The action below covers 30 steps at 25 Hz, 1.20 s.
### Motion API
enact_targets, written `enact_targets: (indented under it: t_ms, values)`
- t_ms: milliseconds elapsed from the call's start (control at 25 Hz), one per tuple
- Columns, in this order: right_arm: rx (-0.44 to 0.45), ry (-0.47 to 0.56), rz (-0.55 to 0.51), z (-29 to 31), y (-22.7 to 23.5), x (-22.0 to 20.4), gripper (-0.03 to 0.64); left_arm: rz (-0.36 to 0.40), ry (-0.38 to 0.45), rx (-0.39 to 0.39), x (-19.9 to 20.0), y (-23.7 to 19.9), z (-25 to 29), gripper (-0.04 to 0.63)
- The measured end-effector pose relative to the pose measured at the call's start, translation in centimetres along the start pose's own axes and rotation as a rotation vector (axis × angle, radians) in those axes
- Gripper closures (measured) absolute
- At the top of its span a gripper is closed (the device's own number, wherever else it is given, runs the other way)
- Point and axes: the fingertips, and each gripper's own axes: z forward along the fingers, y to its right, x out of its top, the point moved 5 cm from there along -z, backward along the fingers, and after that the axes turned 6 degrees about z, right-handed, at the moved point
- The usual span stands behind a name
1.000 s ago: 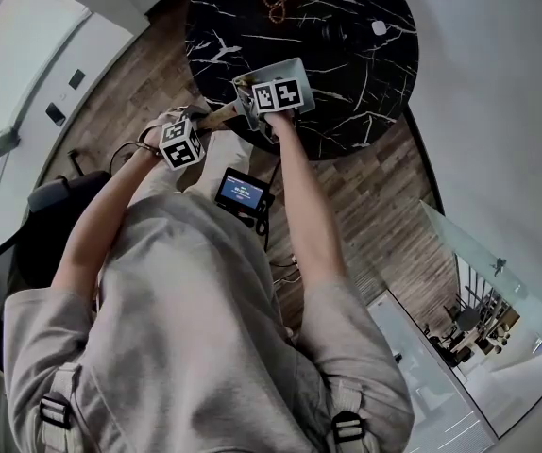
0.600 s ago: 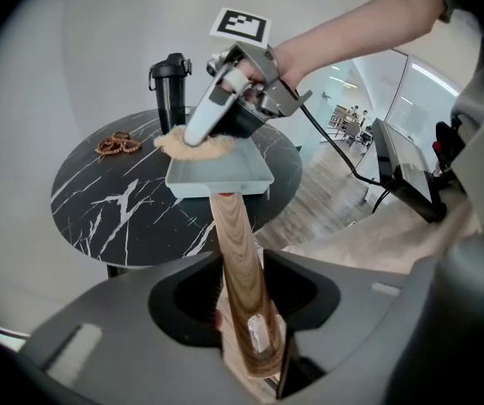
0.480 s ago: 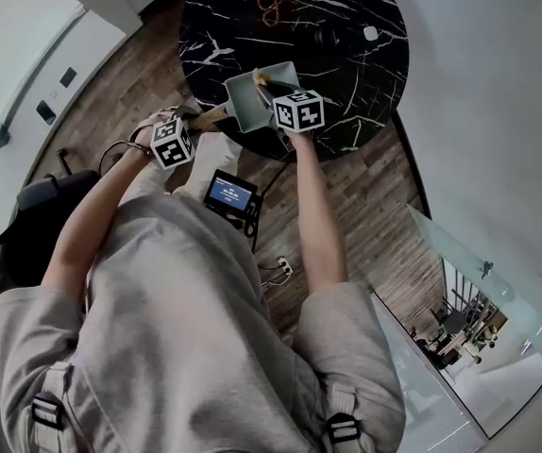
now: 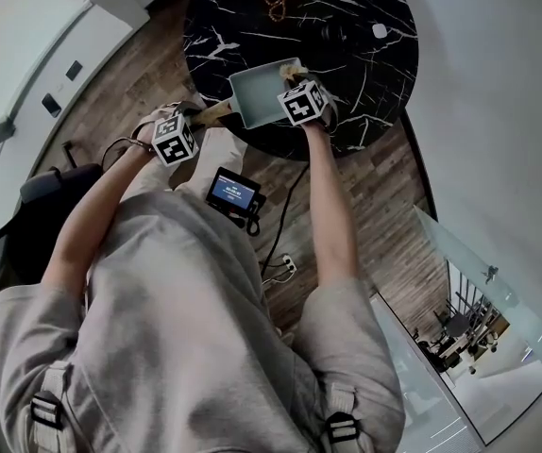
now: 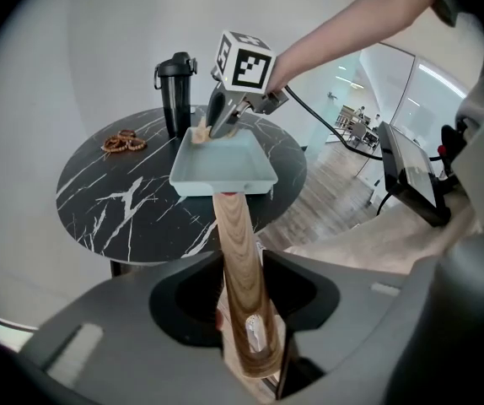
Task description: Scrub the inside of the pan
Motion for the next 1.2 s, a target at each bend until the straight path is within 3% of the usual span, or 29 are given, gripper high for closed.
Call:
enact_targets:
  t_ms: [240, 680, 920, 1200]
  values:
    - [-0.001, -0.058, -0.051, 1.8, -1.0, 0.3, 0.549, -0.028, 0.019, 0.004, -0.1, -0.1, -0.1, 0.454]
    - [0.107, -0.090, 0.185, 2.0, -1.2, 0.6, 0.554, -0.056, 0.018, 0.030, -0.2, 0.1, -0.2, 0.459]
    - [0.161, -0.097, 0.242, 2.2, -2.0, 0.5, 0.555, -0.065, 0.015, 0.023, -0.1, 0.0, -0.1, 0.459]
    - [0.212, -0.099, 0.192, 1.9, -5.3, 0.9, 0.555, -0.066, 0.010, 0.022, 0.0, 0.0, -0.1, 0.459]
